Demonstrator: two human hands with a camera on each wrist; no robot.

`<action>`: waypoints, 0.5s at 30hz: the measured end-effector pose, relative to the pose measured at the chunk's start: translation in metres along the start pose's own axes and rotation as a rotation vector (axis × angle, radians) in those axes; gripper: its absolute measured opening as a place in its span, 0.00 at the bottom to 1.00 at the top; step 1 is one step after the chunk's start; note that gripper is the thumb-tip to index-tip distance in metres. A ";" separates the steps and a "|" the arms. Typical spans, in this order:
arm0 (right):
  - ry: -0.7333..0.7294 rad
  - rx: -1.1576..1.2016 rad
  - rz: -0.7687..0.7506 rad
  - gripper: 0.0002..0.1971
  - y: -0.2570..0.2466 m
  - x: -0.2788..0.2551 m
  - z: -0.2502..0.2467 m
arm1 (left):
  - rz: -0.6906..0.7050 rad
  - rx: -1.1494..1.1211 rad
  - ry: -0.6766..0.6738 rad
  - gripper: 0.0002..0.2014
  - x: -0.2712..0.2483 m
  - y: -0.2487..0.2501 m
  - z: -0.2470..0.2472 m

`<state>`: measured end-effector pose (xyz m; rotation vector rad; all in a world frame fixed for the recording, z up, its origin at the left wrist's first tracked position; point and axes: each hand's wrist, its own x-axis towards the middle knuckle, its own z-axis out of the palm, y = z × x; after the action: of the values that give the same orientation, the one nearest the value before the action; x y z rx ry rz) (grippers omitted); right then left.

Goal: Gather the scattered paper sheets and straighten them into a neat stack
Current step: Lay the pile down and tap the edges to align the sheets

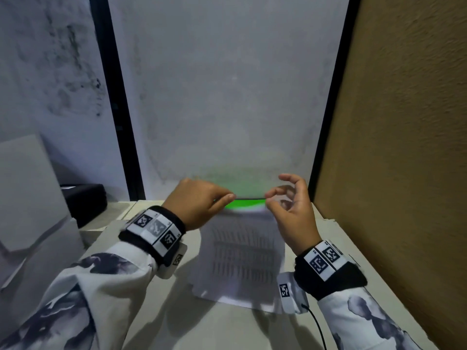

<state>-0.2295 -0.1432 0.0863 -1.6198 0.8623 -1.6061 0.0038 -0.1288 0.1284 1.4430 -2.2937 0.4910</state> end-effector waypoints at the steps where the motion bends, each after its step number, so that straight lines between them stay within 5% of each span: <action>1: -0.034 -0.020 0.000 0.20 0.005 -0.001 0.003 | 0.002 -0.061 -0.019 0.25 -0.001 0.001 0.009; 5: -0.186 -0.370 0.033 0.13 0.057 -0.024 -0.006 | -0.042 -0.220 -0.201 0.24 -0.026 0.013 0.052; 9: -0.214 -0.568 0.529 0.29 0.120 -0.039 -0.045 | -0.316 -0.391 -0.121 0.31 -0.073 -0.026 0.099; 12: -0.595 -0.910 0.736 0.41 0.147 -0.042 -0.038 | -0.614 -0.392 -0.498 0.45 -0.101 -0.027 0.145; 14: -0.707 -1.039 0.741 0.44 0.164 -0.039 -0.024 | -0.587 -0.252 -0.788 0.38 -0.102 -0.012 0.168; 15: -0.691 -1.069 0.739 0.42 0.168 -0.035 -0.019 | -0.580 -0.273 -0.744 0.35 -0.098 -0.008 0.176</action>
<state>-0.2470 -0.2059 -0.0738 -1.9278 1.7547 0.0439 0.0262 -0.1418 -0.0718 2.2648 -2.1104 -0.6003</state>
